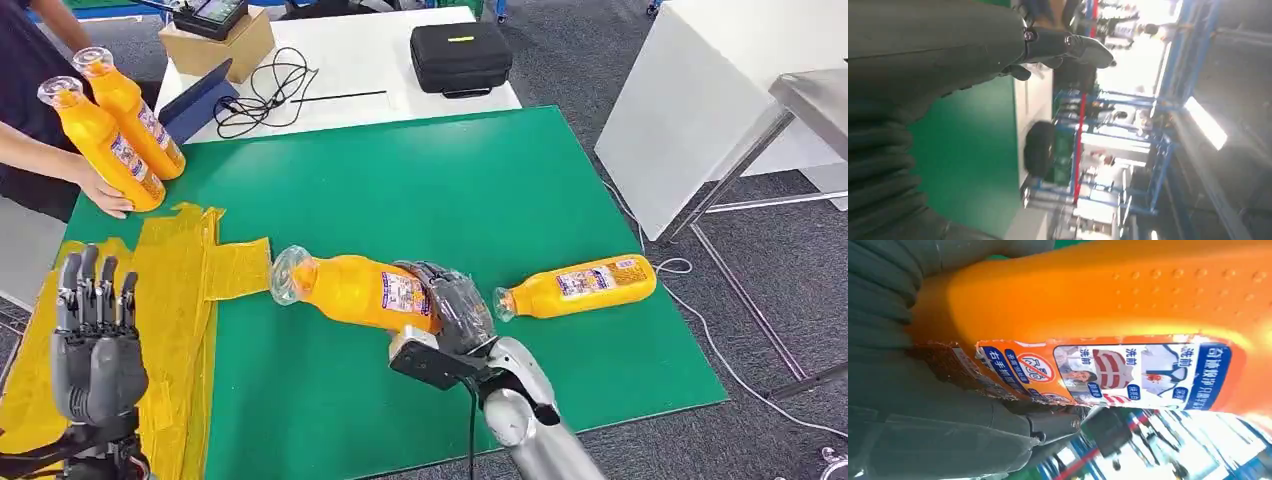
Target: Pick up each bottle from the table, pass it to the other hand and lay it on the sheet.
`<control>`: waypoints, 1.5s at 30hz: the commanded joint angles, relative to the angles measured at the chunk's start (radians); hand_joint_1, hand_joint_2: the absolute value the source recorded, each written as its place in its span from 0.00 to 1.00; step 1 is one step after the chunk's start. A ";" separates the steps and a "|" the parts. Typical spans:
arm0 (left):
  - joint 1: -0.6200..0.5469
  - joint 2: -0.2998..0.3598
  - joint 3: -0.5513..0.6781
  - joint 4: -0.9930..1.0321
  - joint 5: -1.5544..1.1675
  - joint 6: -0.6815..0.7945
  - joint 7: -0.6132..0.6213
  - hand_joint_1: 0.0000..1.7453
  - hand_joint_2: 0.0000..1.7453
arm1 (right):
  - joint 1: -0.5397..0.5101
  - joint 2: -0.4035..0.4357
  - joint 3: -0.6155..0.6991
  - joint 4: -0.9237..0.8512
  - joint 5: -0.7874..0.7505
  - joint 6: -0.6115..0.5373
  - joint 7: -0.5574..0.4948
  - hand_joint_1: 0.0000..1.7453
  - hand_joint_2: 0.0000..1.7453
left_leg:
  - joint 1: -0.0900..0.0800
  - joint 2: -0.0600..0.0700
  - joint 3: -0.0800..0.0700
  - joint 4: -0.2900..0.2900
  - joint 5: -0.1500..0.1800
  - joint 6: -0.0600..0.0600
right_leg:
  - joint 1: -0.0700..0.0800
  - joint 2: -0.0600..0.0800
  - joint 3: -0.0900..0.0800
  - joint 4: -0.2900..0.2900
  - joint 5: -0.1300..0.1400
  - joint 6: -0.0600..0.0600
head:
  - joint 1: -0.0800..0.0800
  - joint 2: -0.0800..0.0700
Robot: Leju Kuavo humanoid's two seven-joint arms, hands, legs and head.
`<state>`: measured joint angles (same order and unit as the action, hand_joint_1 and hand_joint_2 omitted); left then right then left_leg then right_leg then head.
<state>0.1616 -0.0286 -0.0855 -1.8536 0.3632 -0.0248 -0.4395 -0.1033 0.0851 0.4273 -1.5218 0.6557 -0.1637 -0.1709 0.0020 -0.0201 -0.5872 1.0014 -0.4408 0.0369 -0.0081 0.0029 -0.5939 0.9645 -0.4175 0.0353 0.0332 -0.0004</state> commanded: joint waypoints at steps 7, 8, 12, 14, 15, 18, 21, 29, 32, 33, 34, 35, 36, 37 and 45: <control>0.074 -0.026 -0.080 -0.048 0.027 0.005 0.028 0.00 1.00 | -0.058 0.026 0.135 0.017 -0.050 -0.079 0.005 1.00 1.00 | 0.000 0.005 0.002 0.000 -0.002 -0.002 | 0.001 0.003 0.001 0.000 0.000 -0.001 | 0.000 0.000; 0.081 -0.027 -0.081 -0.057 0.027 0.011 0.030 0.00 1.00 | -0.078 0.037 0.146 0.034 -0.052 -0.079 0.009 1.00 1.00 | 0.000 0.008 0.004 0.001 -0.003 -0.002 | 0.001 0.006 0.002 0.001 -0.001 -0.002 | 0.000 0.000; 0.081 -0.029 -0.092 -0.060 0.022 0.019 0.031 0.00 1.00 | -0.116 0.059 0.162 0.078 -0.056 -0.077 0.028 1.00 1.00 | 0.001 0.004 0.002 0.000 -0.001 -0.001 | 0.001 0.003 0.001 0.000 0.000 -0.001 | 0.000 0.000; 0.080 -0.029 -0.091 -0.059 0.022 0.019 0.031 0.00 1.00 | -0.115 0.056 0.162 0.080 -0.056 -0.077 0.028 1.00 1.00 | 0.001 0.004 0.003 -0.001 -0.001 -0.002 | 0.001 0.002 0.002 0.000 0.000 -0.001 | 0.000 0.000; 0.077 -0.028 -0.092 -0.055 0.022 0.019 0.031 0.00 1.00 | -0.113 0.053 0.162 0.078 -0.056 -0.078 0.028 1.00 1.00 | 0.001 0.002 0.002 -0.001 -0.001 -0.001 | 0.001 0.001 0.002 0.000 0.000 -0.001 | 0.000 0.000; 0.084 -0.034 -0.110 -0.070 0.012 0.033 0.030 0.00 1.00 | -0.155 0.076 0.189 0.134 -0.065 -0.069 0.042 1.00 1.00 | 0.001 0.003 0.004 -0.001 -0.002 -0.001 | 0.001 0.002 0.004 0.000 -0.001 -0.001 | 0.000 0.000; 0.086 -0.046 -0.131 -0.083 0.004 0.045 0.036 0.00 1.00 | -0.208 0.105 0.217 0.206 -0.063 -0.084 0.063 1.00 1.00 | 0.001 0.006 0.004 0.000 -0.002 -0.002 | 0.001 0.005 0.003 0.001 0.000 -0.001 | 0.000 0.000; 0.033 -0.078 -0.160 -0.046 0.004 0.046 0.060 0.00 1.00 | -0.280 0.167 0.301 0.371 -0.081 -0.106 0.095 1.00 1.00 | 0.001 0.003 0.003 -0.001 -0.001 -0.002 | 0.001 0.002 0.003 0.000 0.000 -0.001 | 0.000 0.000; 0.038 -0.087 -0.161 -0.057 0.004 0.044 0.060 0.00 1.00 | -0.262 0.167 0.347 0.362 -0.025 -0.125 0.116 1.00 1.00 | 0.001 0.003 0.005 -0.001 -0.001 -0.002 | 0.001 0.001 0.004 0.000 -0.001 -0.001 | 0.000 0.000; 0.040 -0.088 -0.165 -0.060 0.004 0.043 0.060 0.00 1.00 | -0.258 0.171 0.352 0.360 -0.022 -0.124 0.119 1.00 1.00 | 0.001 0.002 0.003 -0.001 -0.001 -0.001 | 0.001 0.001 0.003 -0.001 0.000 -0.001 | 0.000 0.000; 0.043 -0.084 -0.175 -0.065 0.001 0.042 0.061 0.00 1.00 | -0.254 0.171 0.358 0.351 -0.011 -0.125 0.126 1.00 1.00 | 0.001 0.003 0.004 -0.001 -0.001 -0.002 | 0.001 0.001 0.004 -0.001 -0.001 -0.001 | 0.000 0.000; 0.045 -0.082 -0.181 -0.067 -0.005 0.047 0.059 0.00 1.00 | -0.253 0.173 0.360 0.344 -0.002 -0.124 0.134 1.00 1.00 | 0.001 0.003 0.006 -0.001 -0.002 -0.002 | 0.001 0.001 0.006 0.000 -0.002 -0.001 | 0.000 0.000; 0.046 -0.081 -0.184 -0.069 -0.014 0.061 0.052 0.00 1.00 | -0.253 0.174 0.364 0.334 0.016 -0.122 0.146 1.00 1.00 | 0.001 0.002 0.004 -0.001 -0.001 -0.002 | 0.001 0.000 0.004 0.000 -0.001 -0.001 | 0.000 0.000; 0.046 -0.080 -0.185 -0.071 -0.018 0.070 0.048 0.00 1.00 | -0.250 0.175 0.362 0.327 0.020 -0.119 0.149 1.00 1.00 | 0.001 0.003 0.005 0.000 -0.002 -0.002 | 0.001 0.001 0.005 0.000 -0.002 -0.001 | 0.000 0.000; 0.046 -0.080 -0.185 -0.071 -0.018 0.070 0.048 0.00 1.00 | -0.250 0.175 0.362 0.327 0.020 -0.119 0.149 1.00 1.00 | 0.001 0.001 0.001 -0.001 0.000 -0.001 | 0.001 0.000 0.001 0.000 0.000 -0.001 | 0.000 0.000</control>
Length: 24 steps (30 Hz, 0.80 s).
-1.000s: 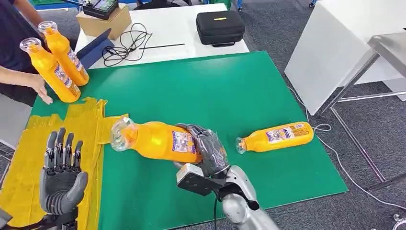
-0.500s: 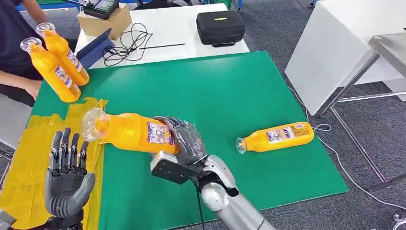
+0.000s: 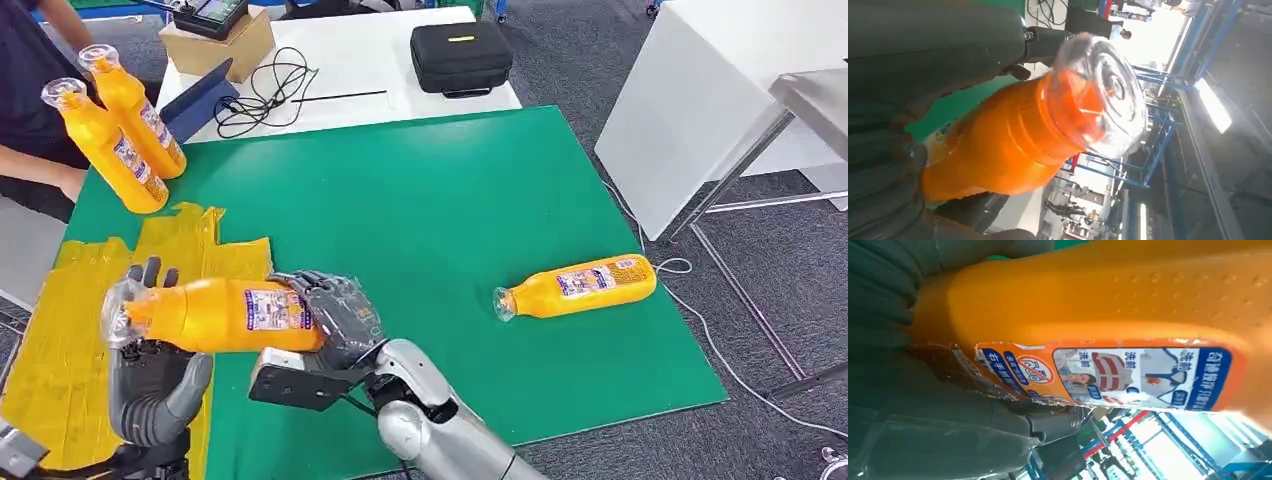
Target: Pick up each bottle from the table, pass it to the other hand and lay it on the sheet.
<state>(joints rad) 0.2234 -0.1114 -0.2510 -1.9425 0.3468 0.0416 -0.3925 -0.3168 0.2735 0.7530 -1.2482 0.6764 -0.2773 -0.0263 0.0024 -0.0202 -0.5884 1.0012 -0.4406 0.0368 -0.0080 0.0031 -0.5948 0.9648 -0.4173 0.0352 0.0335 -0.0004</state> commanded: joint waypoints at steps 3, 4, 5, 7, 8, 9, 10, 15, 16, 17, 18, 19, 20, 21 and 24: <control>-0.015 0.002 -0.020 0.018 -0.001 0.004 0.001 0.00 1.00 | -0.036 -0.014 0.036 0.053 -0.001 -0.005 0.004 1.00 1.00 | 0.000 0.001 0.003 -0.001 -0.001 -0.001 | 0.001 0.000 0.003 0.000 -0.001 -0.001 | 0.000 0.000; -0.018 0.004 -0.018 0.017 -0.001 0.004 0.001 0.00 1.00 | -0.037 -0.014 0.036 0.051 0.000 -0.005 0.004 1.00 1.00 | 0.000 0.001 0.003 -0.001 -0.001 -0.001 | 0.000 0.000 0.003 -0.001 -0.001 -0.001 | 0.000 0.000; -0.018 0.004 -0.018 0.017 -0.001 0.004 0.001 0.00 1.00 | -0.037 -0.014 0.036 0.051 0.000 -0.005 0.004 1.00 1.00 | 0.000 0.002 0.005 -0.001 -0.001 -0.002 | 0.001 0.000 0.004 0.000 -0.001 -0.001 | 0.000 0.000; -0.018 -0.001 -0.013 0.015 -0.001 0.013 -0.002 0.00 1.00 | -0.038 -0.015 0.042 0.047 0.011 0.001 0.008 1.00 1.00 | 0.000 0.001 0.003 -0.001 -0.001 -0.001 | 0.001 0.000 0.003 -0.001 -0.001 -0.001 | 0.000 0.000; -0.017 -0.005 -0.008 0.010 -0.004 0.022 -0.005 0.00 1.00 | -0.031 -0.014 0.046 0.036 0.030 0.005 0.015 1.00 1.00 | 0.000 0.002 0.005 -0.001 -0.002 -0.002 | 0.001 0.000 0.005 0.000 -0.002 -0.001 | 0.000 0.000; -0.014 -0.007 0.001 -0.002 -0.003 0.028 -0.006 0.00 1.00 | -0.018 -0.014 0.054 0.020 0.052 0.012 0.027 1.00 1.00 | 0.000 0.001 0.004 0.000 -0.001 -0.001 | 0.001 0.000 0.003 0.000 -0.001 -0.001 | 0.000 0.000; -0.011 -0.014 0.014 -0.012 -0.010 0.041 -0.014 0.00 1.00 | -0.011 -0.015 0.059 0.008 0.071 0.012 0.037 1.00 1.00 | 0.000 0.001 0.003 0.000 -0.001 -0.001 | 0.001 0.000 0.003 0.000 -0.001 -0.001 | 0.000 0.000; 0.016 -0.022 0.056 -0.067 -0.026 0.075 -0.016 0.00 1.00 | -0.050 -0.057 0.091 0.003 0.097 0.014 0.016 1.00 1.00 | 0.000 0.002 0.002 0.000 -0.001 -0.001 | 0.001 0.000 0.002 0.000 0.000 0.000 | 0.000 0.000; 0.021 -0.020 0.057 -0.069 -0.026 0.075 -0.018 0.00 1.00 | -0.047 -0.058 0.091 -0.003 0.099 0.013 0.017 1.00 1.00 | 0.000 0.002 0.004 0.000 -0.002 -0.001 | 0.001 0.001 0.004 0.000 -0.001 -0.001 | 0.000 0.000; 0.033 -0.014 0.057 -0.072 -0.017 0.074 -0.013 0.00 1.00 | -0.036 -0.065 0.094 -0.031 0.117 0.014 0.028 1.00 1.00 | 0.001 0.002 0.003 0.000 -0.001 -0.001 | 0.001 0.001 0.003 0.000 -0.001 -0.001 | 0.000 0.000; 0.047 -0.010 0.057 -0.074 -0.008 0.068 -0.014 0.00 1.00 | -0.026 -0.079 0.099 -0.053 0.120 0.011 0.030 1.00 1.00 | 0.001 0.002 0.002 0.000 -0.001 -0.001 | 0.001 0.000 0.002 -0.001 0.000 0.000 | 0.000 0.000; 0.056 -0.009 0.060 -0.078 -0.001 0.062 -0.021 0.00 1.00 | -0.019 -0.093 0.103 -0.068 0.124 0.004 0.030 1.00 1.00 | 0.001 0.002 0.005 0.000 -0.002 -0.002 | 0.001 0.001 0.005 0.000 -0.001 -0.001 | 0.000 0.000; 0.060 -0.012 0.064 -0.079 0.006 0.061 -0.025 0.00 1.00 | -0.014 -0.100 0.106 -0.076 0.123 -0.002 0.030 1.00 1.00 | 0.001 0.002 0.003 0.000 -0.001 -0.001 | 0.001 0.001 0.003 -0.001 -0.001 -0.001 | 0.000 0.000; 0.065 -0.011 0.067 -0.082 0.010 0.059 -0.028 0.00 1.00 | -0.001 -0.114 0.109 -0.092 0.120 -0.010 0.027 1.00 1.00 | 0.001 0.001 0.003 -0.001 -0.001 -0.001 | 0.001 0.000 0.003 -0.001 -0.001 0.000 | 0.000 0.000; 0.072 -0.013 0.067 -0.095 0.014 0.062 -0.031 0.00 1.00 | 0.015 -0.131 0.116 -0.126 0.121 -0.014 0.024 1.00 1.00 | 0.001 0.000 0.002 -0.001 -0.001 -0.001 | 0.001 -0.001 0.003 -0.001 -0.001 0.000 | 0.000 0.000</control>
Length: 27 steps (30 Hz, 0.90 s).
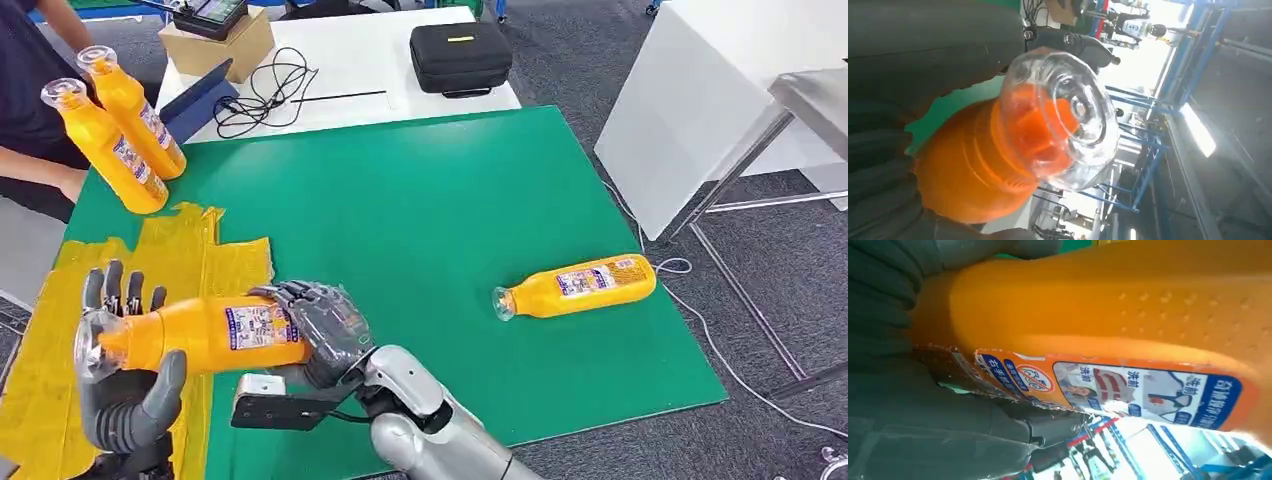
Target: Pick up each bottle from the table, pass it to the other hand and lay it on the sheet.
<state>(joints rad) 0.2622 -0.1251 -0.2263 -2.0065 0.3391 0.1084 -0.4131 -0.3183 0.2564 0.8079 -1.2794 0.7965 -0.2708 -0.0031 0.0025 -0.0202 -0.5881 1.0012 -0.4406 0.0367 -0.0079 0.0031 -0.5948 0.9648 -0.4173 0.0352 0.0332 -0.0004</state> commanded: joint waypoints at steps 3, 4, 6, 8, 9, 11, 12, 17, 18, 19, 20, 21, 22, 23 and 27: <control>0.040 0.007 0.042 -0.037 0.032 -0.004 -0.013 0.00 1.00 | 0.031 -0.125 0.066 -0.126 -0.001 -0.021 0.002 1.00 1.00 | 0.000 0.001 0.001 0.000 0.000 -0.001 | 0.000 0.000 0.002 -0.001 0.000 0.000 | 0.000 0.000; 0.040 0.007 0.042 -0.037 0.032 -0.004 -0.013 0.00 1.00 | 0.031 -0.125 0.066 -0.126 -0.001 -0.021 0.002 1.00 1.00 | 0.000 0.002 0.004 0.000 -0.002 -0.001 | 0.001 0.000 0.004 0.000 -0.001 -0.001 | 0.000 0.000; 0.033 0.021 0.036 -0.032 0.050 0.002 -0.019 0.00 1.00 | 0.027 -0.127 0.072 -0.137 0.006 -0.012 0.008 1.00 1.00 | 0.000 0.001 0.002 -0.001 -0.001 -0.001 | 0.000 -0.001 0.002 -0.001 -0.001 -0.001 | 0.000 0.000; 0.031 0.029 0.031 -0.030 0.057 0.001 -0.019 0.00 1.00 | 0.024 -0.126 0.074 -0.143 0.009 -0.010 0.012 1.00 1.00 | 0.000 0.001 0.002 0.000 -0.001 -0.001 | 0.000 -0.001 0.002 0.000 -0.001 -0.001 | 0.000 0.000; 0.030 0.036 0.026 -0.029 0.058 0.001 -0.021 0.00 1.00 | 0.023 -0.127 0.073 -0.148 0.010 -0.011 0.014 1.00 1.00 | 0.000 0.001 0.002 -0.001 -0.001 -0.001 | 0.000 0.000 0.002 -0.001 0.000 -0.001 | 0.000 0.000; 0.027 0.049 0.014 -0.023 0.068 0.008 -0.028 0.00 1.00 | 0.022 -0.129 0.070 -0.154 0.012 -0.014 0.018 1.00 1.00 | 0.000 0.002 0.003 -0.001 -0.001 -0.001 | 0.001 0.000 0.003 0.000 -0.001 -0.001 | 0.000 0.000; 0.023 0.060 0.004 -0.017 0.078 0.012 -0.031 0.00 1.00 | 0.023 -0.131 0.062 -0.160 0.015 -0.022 0.024 1.00 1.00 | 0.000 0.001 0.002 -0.001 -0.001 -0.001 | 0.000 0.000 0.002 0.000 -0.001 -0.001 | 0.000 0.000; 0.008 0.065 -0.018 0.004 0.110 -0.019 -0.022 0.00 1.00 | 0.018 -0.127 0.023 -0.172 0.023 -0.052 0.043 1.00 1.00 | 0.000 0.000 0.002 -0.001 -0.001 -0.001 | 0.000 -0.001 0.002 -0.001 -0.001 -0.001 | 0.000 0.000; 0.000 0.064 -0.025 0.010 0.121 -0.030 -0.015 0.00 1.00 | 0.022 -0.127 0.009 -0.169 0.023 -0.075 0.042 1.00 1.00 | 0.000 0.001 0.005 -0.001 -0.002 -0.002 | 0.000 -0.001 0.005 0.000 -0.002 -0.001 | 0.000 0.000; -0.006 0.061 -0.027 0.014 0.132 -0.039 -0.008 0.00 1.00 | 0.022 -0.126 -0.002 -0.163 0.020 -0.098 0.038 1.00 1.00 | 0.000 -0.001 0.003 -0.001 -0.001 -0.001 | 0.000 -0.002 0.003 -0.001 -0.001 -0.001 | 0.000 0.000; -0.017 0.054 -0.029 0.019 0.139 -0.050 0.001 0.00 1.00 | 0.018 -0.121 -0.020 -0.150 0.008 -0.124 0.033 1.00 1.00 | 0.000 -0.001 0.002 -0.001 0.000 -0.001 | 0.000 -0.002 0.002 -0.001 0.000 0.000 | 0.000 0.000; -0.025 0.049 -0.031 0.023 0.144 -0.056 0.009 0.00 1.00 | 0.011 -0.117 -0.035 -0.137 0.005 -0.140 0.033 1.00 1.00 | 0.000 -0.001 0.004 -0.001 -0.001 -0.001 | 0.000 -0.002 0.004 -0.001 -0.001 -0.001 | 0.000 0.000; -0.033 0.044 -0.035 0.026 0.146 -0.062 0.016 0.00 1.00 | 0.001 -0.111 -0.047 -0.120 0.001 -0.146 0.035 1.00 1.00 | 0.000 -0.001 0.003 -0.001 0.000 -0.001 | 0.000 -0.002 0.003 -0.001 -0.001 -0.001 | 0.000 0.000; -0.042 0.038 -0.041 0.030 0.146 -0.068 0.028 0.00 1.00 | -0.013 -0.100 -0.066 -0.098 -0.010 -0.145 0.041 1.00 1.00 | 0.000 -0.001 0.004 -0.001 -0.001 -0.002 | 0.000 -0.003 0.004 0.000 -0.001 -0.001 | 0.000 0.000; -0.047 0.033 -0.044 0.030 0.146 -0.069 0.032 0.00 1.00 | -0.024 -0.094 -0.075 -0.087 -0.013 -0.142 0.043 1.00 1.00 | 0.000 0.000 0.004 0.000 -0.001 -0.001 | 0.000 -0.001 0.004 0.000 -0.001 -0.001 | 0.000 0.000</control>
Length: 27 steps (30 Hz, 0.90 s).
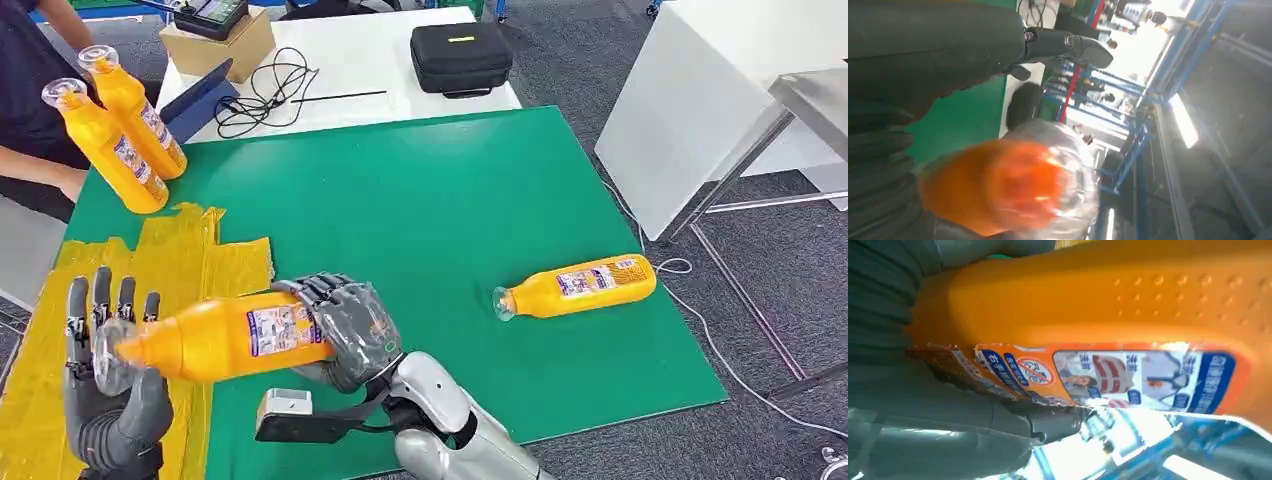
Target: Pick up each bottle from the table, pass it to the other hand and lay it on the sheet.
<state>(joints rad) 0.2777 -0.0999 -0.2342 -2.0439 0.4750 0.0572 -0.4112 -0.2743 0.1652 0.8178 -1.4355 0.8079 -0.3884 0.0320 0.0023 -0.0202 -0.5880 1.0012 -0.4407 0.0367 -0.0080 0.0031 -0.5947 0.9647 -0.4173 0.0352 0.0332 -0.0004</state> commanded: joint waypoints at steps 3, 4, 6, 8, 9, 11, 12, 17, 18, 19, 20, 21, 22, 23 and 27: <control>-0.065 -0.002 -0.035 0.067 0.004 -0.027 0.050 0.00 1.00 | -0.080 0.012 -0.092 0.098 -0.036 -0.014 0.016 1.00 1.00 | 0.000 0.001 0.003 -0.001 0.000 -0.001 | 0.000 0.000 0.003 0.000 0.000 -0.001 | 0.000 0.000; -0.066 -0.006 -0.033 0.071 0.000 -0.032 0.057 0.00 1.00 | -0.087 0.016 -0.087 0.111 -0.039 -0.007 0.021 1.00 1.00 | 0.000 0.001 0.003 -0.001 0.000 -0.001 | 0.000 0.000 0.003 0.000 0.000 -0.001 | 0.000 0.000; -0.067 -0.005 -0.032 0.077 -0.007 -0.036 0.061 0.00 1.00 | -0.089 0.019 -0.083 0.117 -0.040 -0.003 0.024 1.00 1.00 | 0.000 0.001 0.004 -0.001 -0.001 -0.002 | 0.000 -0.001 0.004 0.000 -0.001 -0.001 | 0.000 0.000; -0.067 -0.005 -0.032 0.077 -0.007 -0.036 0.061 0.00 1.00 | -0.089 0.019 -0.083 0.117 -0.040 -0.003 0.024 1.00 1.00 | 0.000 0.001 0.005 -0.001 -0.001 -0.002 | 0.000 -0.001 0.004 -0.001 -0.001 -0.001 | 0.000 0.000; -0.067 -0.005 -0.032 0.077 -0.007 -0.036 0.061 0.00 1.00 | -0.089 0.019 -0.083 0.117 -0.040 -0.003 0.024 1.00 1.00 | 0.000 0.001 0.004 -0.001 -0.001 -0.001 | 0.000 0.000 0.003 -0.001 -0.001 -0.001 | 0.000 0.000; -0.067 -0.005 -0.032 0.077 -0.007 -0.036 0.061 0.00 1.00 | -0.089 0.019 -0.083 0.117 -0.040 -0.003 0.024 1.00 1.00 | 0.000 0.002 0.005 -0.001 -0.001 -0.002 | 0.001 0.000 0.004 0.000 -0.001 -0.001 | 0.000 0.000; -0.067 -0.005 -0.032 0.077 -0.007 -0.036 0.061 0.00 1.00 | -0.089 0.019 -0.083 0.117 -0.040 -0.003 0.024 1.00 1.00 | 0.000 0.001 0.004 -0.001 -0.001 -0.001 | 0.000 -0.001 0.004 0.000 -0.001 -0.001 | 0.000 0.000; -0.073 -0.015 -0.015 0.098 -0.021 -0.056 0.064 0.00 1.00 | -0.092 0.015 -0.061 0.117 -0.040 0.016 0.046 1.00 1.00 | 0.000 0.002 0.005 -0.001 -0.001 -0.001 | 0.000 0.000 0.005 -0.001 -0.001 -0.001 | 0.000 0.000; -0.076 -0.020 -0.011 0.100 -0.021 -0.058 0.064 0.00 1.00 | -0.092 0.013 -0.051 0.113 -0.039 0.032 0.057 1.00 1.00 | 0.000 0.002 0.006 -0.001 -0.002 -0.002 | 0.000 0.000 0.006 0.000 -0.002 -0.001 | 0.000 0.000; -0.082 -0.025 -0.005 0.099 -0.023 -0.063 0.065 0.00 1.00 | -0.088 0.010 -0.036 0.107 -0.035 0.047 0.066 1.00 1.00 | 0.000 0.001 0.006 -0.001 -0.001 -0.002 | 0.000 -0.001 0.005 0.000 -0.002 -0.001 | 0.000 0.000; -0.084 -0.030 -0.001 0.095 -0.023 -0.064 0.065 0.00 1.00 | -0.086 0.008 -0.027 0.102 -0.032 0.059 0.076 1.00 1.00 | 0.000 0.001 0.004 -0.001 -0.001 -0.002 | 0.001 -0.001 0.004 0.000 -0.001 -0.001 | 0.000 0.000; -0.086 -0.034 0.006 0.084 -0.027 -0.065 0.067 0.00 1.00 | -0.082 0.008 -0.008 0.093 -0.026 0.076 0.087 1.00 1.00 | 0.000 0.001 0.005 -0.001 -0.001 -0.002 | 0.001 -0.001 0.005 0.000 -0.002 -0.001 | 0.000 0.000; -0.085 -0.036 0.008 0.078 -0.030 -0.062 0.067 0.00 1.00 | -0.082 0.008 0.000 0.090 -0.024 0.081 0.086 1.00 1.00 | 0.000 0.001 0.004 -0.001 -0.001 -0.001 | 0.000 0.000 0.004 0.000 -0.001 -0.001 | 0.000 0.000; -0.082 -0.036 0.010 0.066 -0.034 -0.059 0.070 0.00 1.00 | -0.084 0.009 0.014 0.083 -0.021 0.092 0.092 1.00 1.00 | 0.000 0.002 0.006 0.000 -0.002 -0.002 | 0.001 0.000 0.005 0.000 -0.002 -0.001 | 0.000 0.000; -0.072 -0.034 0.012 0.050 -0.039 -0.050 0.071 0.00 1.00 | -0.093 0.015 0.035 0.070 -0.019 0.099 0.094 1.00 1.00 | 0.000 0.003 0.004 0.000 -0.002 -0.002 | 0.001 0.002 0.003 0.000 -0.001 -0.001 | 0.000 0.000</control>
<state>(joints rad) 0.2212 -0.1259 -0.2472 -2.0081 0.4437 -0.0015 -0.3475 -0.3223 0.1965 0.7781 -1.3722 0.7862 -0.3075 0.1129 0.0024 -0.0199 -0.5881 1.0013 -0.4406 0.0367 -0.0079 0.0031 -0.5947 0.9648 -0.4171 0.0353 0.0328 -0.0004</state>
